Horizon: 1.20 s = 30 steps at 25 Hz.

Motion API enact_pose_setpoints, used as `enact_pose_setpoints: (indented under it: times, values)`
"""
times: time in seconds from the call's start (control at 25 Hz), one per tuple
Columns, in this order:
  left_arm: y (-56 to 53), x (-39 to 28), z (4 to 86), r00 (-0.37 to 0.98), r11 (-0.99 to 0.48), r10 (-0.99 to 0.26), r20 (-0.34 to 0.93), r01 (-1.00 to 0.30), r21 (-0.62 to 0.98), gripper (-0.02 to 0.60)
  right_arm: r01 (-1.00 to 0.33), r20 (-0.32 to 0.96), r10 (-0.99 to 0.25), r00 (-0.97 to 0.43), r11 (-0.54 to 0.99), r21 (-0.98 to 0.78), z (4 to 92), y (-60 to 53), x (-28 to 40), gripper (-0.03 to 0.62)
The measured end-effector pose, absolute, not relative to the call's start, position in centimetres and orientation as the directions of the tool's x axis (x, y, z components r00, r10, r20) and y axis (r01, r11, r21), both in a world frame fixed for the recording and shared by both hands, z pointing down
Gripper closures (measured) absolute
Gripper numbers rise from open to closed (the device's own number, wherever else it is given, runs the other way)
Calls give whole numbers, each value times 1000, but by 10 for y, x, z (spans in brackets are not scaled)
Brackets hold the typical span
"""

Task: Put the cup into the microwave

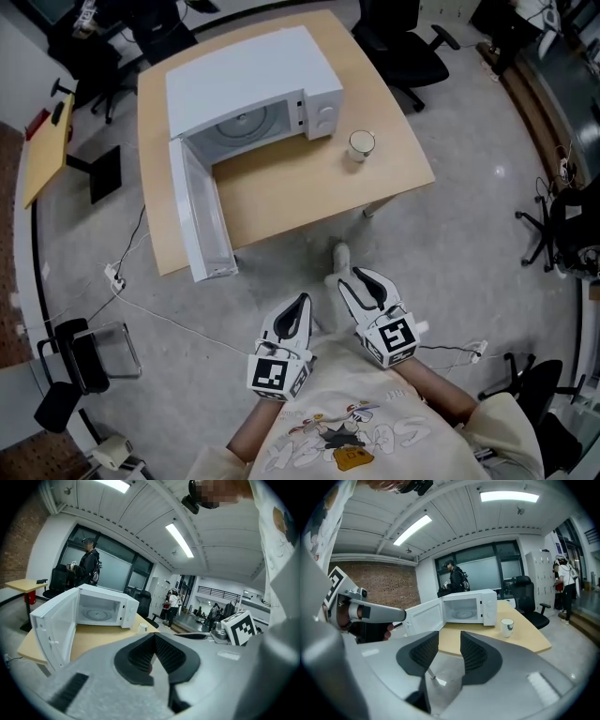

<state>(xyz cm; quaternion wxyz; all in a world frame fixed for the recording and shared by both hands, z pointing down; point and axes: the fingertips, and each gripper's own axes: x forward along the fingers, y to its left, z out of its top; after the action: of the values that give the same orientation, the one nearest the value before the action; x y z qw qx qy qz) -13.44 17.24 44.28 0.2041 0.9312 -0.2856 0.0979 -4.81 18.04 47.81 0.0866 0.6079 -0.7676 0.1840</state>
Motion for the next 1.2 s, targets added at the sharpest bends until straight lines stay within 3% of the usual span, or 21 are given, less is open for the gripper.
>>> enact_pose_setpoints:
  times: [0.12, 0.2, 0.48, 0.72, 1.0, 1.2]
  values:
    - [123, -111, 442, 791, -734, -535, 295, -609, 302, 578, -970, 349, -910, -223, 171, -173, 483, 139, -6, 441]
    - [90, -91, 440, 762, -722, -580, 286, -644, 251, 578, -974, 340, -917, -209, 165, -153, 485, 111, 25, 389]
    - [21, -32, 435, 709, -702, -638, 302, -696, 151, 577, -972, 339, -915, -218, 170, -165, 502, 34, 100, 313]
    - [-21, -31, 437, 714, -703, -617, 331, -689, 176, 578, -995, 373, -927, -51, 17, -93, 557, -31, 162, 187]
    - [-49, -46, 440, 685, -679, -636, 355, -716, 166, 578, -997, 453, -889, 65, -77, -8, 635, -87, 212, 161]
    - [-54, -65, 447, 633, -626, -664, 398, -762, 167, 577, -998, 466, -884, 41, -54, -16, 655, -118, 214, 167]
